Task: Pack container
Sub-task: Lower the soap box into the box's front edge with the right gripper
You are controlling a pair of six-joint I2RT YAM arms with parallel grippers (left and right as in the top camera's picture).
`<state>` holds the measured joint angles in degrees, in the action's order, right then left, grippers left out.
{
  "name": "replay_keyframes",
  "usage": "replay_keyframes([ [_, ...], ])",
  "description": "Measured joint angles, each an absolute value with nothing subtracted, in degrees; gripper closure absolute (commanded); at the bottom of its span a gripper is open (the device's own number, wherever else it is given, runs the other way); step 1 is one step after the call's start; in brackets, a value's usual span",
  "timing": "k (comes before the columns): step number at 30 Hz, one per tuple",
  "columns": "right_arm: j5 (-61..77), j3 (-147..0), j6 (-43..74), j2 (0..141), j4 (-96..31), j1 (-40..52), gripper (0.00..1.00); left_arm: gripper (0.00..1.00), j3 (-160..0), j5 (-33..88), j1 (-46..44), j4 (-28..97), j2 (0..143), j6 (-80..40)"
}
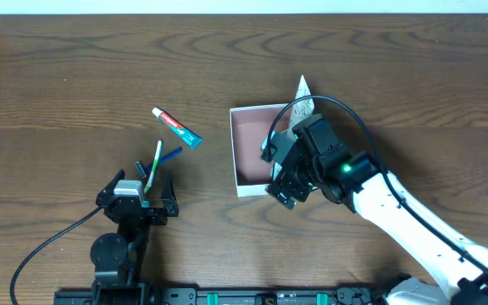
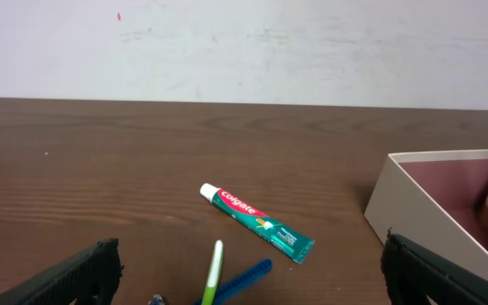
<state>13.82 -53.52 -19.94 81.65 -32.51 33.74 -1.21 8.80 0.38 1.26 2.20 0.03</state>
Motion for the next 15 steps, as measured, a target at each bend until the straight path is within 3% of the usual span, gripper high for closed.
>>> replay_keyframes([
  [15, 17.6, -58.0, -17.5, 73.6, -39.2, 39.1, 0.01, 0.02, -1.2, 8.8, 0.4, 1.3, 2.2, 0.0],
])
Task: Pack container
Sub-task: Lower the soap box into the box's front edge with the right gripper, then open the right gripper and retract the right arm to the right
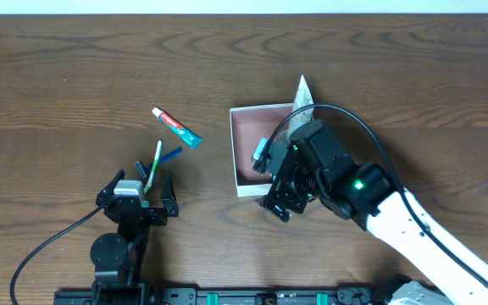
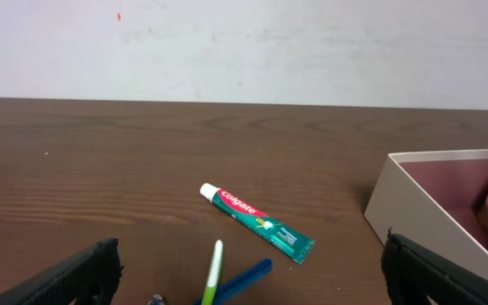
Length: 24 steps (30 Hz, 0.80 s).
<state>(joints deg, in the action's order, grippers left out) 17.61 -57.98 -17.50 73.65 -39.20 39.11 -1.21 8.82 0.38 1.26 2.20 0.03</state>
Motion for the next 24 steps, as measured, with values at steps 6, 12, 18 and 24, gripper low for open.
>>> replay_keyframes([
  [6, 13.5, -64.0, -13.0, 66.4, -43.3, 39.5, 0.01, 0.02, -1.2, 8.8, 0.4, 1.3, 2.2, 0.0],
  [12, -0.8, -66.3, -3.7, 58.7, -45.0, 34.6, 0.01, 0.02, -1.2, 8.8, 0.4, 1.3, 2.2, 0.0],
  [18, -13.9, -66.3, 8.5, 56.9, -48.5, 22.3, 0.01, 0.02, -1.2, 8.8, 0.4, 1.3, 2.2, 0.0],
  [24, -17.1, -66.3, 15.5, 59.2, -49.9, 7.6, 0.01, 0.02, -1.2, 8.8, 0.4, 1.3, 2.2, 0.0],
])
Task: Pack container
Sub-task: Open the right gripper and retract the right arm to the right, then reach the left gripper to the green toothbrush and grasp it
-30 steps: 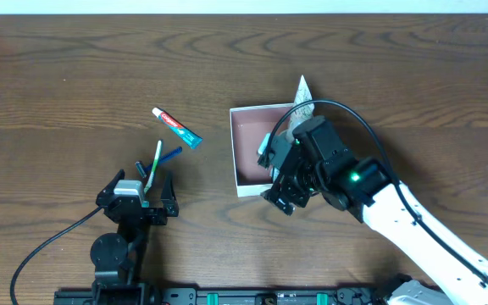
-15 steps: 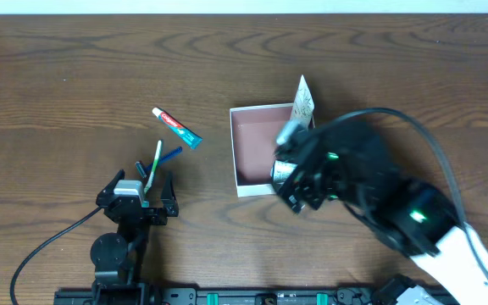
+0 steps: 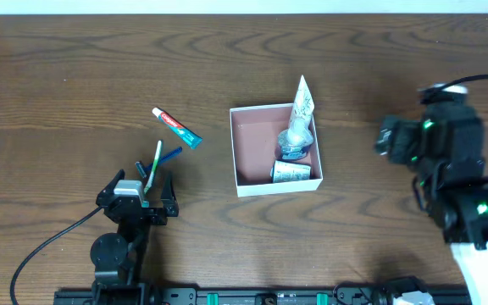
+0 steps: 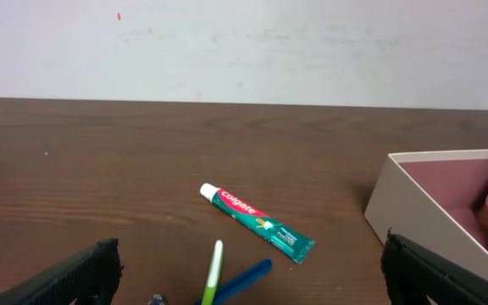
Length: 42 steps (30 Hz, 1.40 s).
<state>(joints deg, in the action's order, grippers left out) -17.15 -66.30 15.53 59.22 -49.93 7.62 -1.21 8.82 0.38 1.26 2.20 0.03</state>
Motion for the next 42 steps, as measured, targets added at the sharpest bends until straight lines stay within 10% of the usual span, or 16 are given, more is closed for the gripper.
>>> replay_keyframes([
  [24, -15.1, -66.3, 18.9, 85.5, -51.9, -8.4, 0.01, 0.02, -3.9, 8.9, 0.4, 7.8, 3.4, -9.2],
  [42, -10.9, -66.3, 18.9, 85.9, -52.1, -8.4, 0.01, 0.02, -56.8, 15.0, 0.4, 44.7, 55.4, -8.8],
])
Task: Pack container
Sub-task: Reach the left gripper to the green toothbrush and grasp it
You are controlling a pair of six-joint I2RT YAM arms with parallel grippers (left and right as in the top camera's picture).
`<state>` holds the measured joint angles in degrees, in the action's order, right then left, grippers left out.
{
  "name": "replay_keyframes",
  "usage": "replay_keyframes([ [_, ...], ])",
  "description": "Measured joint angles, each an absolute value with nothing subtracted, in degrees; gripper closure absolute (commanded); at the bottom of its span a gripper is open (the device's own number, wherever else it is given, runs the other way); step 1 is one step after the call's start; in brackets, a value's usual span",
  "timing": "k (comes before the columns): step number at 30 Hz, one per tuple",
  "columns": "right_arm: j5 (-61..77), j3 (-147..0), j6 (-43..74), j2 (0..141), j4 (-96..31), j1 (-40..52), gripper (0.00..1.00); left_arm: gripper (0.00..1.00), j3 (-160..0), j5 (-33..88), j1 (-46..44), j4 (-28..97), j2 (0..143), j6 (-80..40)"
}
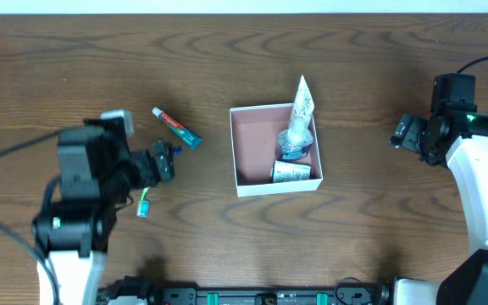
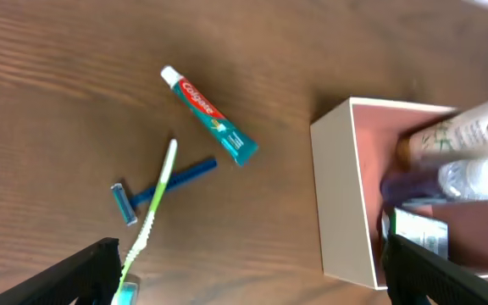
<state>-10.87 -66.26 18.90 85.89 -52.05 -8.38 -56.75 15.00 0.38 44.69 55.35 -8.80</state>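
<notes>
The white box (image 1: pixel 235 149) with a pink floor sits mid-table and holds a white tube (image 1: pixel 302 96) leaning over its far wall, a clear bottle (image 1: pixel 294 137) and a small pack (image 1: pixel 290 172). Left of it lie the Colgate toothpaste (image 2: pixel 208 114), a green toothbrush (image 2: pixel 148 222) and a blue razor (image 2: pixel 161 185). My left gripper (image 2: pixel 252 292) hangs open above the toothbrush and razor, looking down, with nothing between its fingers (image 2: pixel 79 273). In the overhead view it (image 1: pixel 161 163) covers the razor. My right gripper (image 1: pixel 404 135) is far to the right of the box; its jaws are not readable.
Brown wooden table (image 1: pixel 227 51) all around. The right arm (image 1: pixel 481 186) runs down the right edge. The left arm's body (image 1: pixel 79 195) stands over the front left, and its cable (image 1: pixel 7 152) trails to the left edge.
My left arm has risen from its low spot near the front edge and now hovers over the toothbrush and razor, camera pointing down. My right gripper sits slightly farther back on the right.
My right gripper was at the box's front right corner, then by its front wall. Later it was far to the right, and the box showed the tube, bottle and pack. The left arm sat still until now, when it stands raised over the loose items.
</notes>
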Motion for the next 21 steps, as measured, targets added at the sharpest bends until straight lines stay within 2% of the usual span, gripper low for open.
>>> replay_keyframes([
  [12, -10.8, -66.3, 18.9, 85.9, -52.1, -8.4, 0.01, 0.01, -57.8, 14.6, 0.4, 53.5, 66.8, -4.6],
  [16, -10.7, -66.3, 18.9, 85.9, -52.1, -8.4, 0.01, 0.1, -57.8, 12.6, 0.4, 53.6, 69.9, -4.1],
  [21, -10.7, -66.3, 18.9, 85.9, -52.1, -8.4, 0.01, 0.12, -57.8, 11.3, 0.4, 53.5, 74.8, -3.9],
])
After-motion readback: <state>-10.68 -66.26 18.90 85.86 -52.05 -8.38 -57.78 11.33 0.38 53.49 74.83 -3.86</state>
